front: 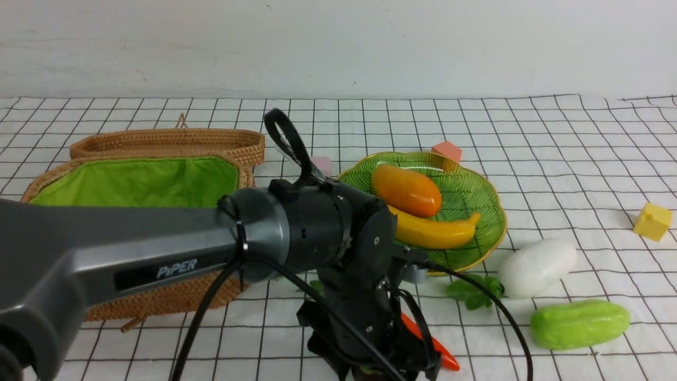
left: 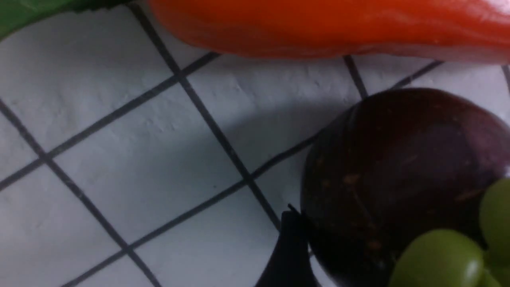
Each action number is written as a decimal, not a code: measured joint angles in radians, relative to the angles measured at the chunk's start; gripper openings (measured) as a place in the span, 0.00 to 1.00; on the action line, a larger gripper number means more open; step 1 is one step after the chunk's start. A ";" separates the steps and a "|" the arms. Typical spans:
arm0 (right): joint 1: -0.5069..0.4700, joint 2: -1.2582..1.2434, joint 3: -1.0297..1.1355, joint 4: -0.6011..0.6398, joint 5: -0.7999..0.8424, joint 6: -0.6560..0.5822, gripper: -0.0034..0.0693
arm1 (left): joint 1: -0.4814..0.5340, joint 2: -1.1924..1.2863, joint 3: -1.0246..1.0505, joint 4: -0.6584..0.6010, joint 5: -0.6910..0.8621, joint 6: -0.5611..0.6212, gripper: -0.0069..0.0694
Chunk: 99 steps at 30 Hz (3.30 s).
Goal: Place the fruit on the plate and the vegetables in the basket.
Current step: Grab a mangosteen with your left arm and put it on the plate on the right, then take a chayote with your right arm and place it on the basket on the left.
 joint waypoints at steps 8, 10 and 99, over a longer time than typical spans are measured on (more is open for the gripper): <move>0.000 0.000 0.000 0.000 0.000 0.000 0.38 | 0.000 0.001 -0.013 0.007 0.009 0.010 0.77; 0.000 0.000 0.000 0.000 0.000 0.000 0.38 | 0.000 0.001 -0.053 0.015 0.073 0.011 0.77; 0.000 0.000 0.000 0.000 0.000 0.000 0.38 | -0.001 -1.706 0.827 0.383 -0.063 -0.542 0.07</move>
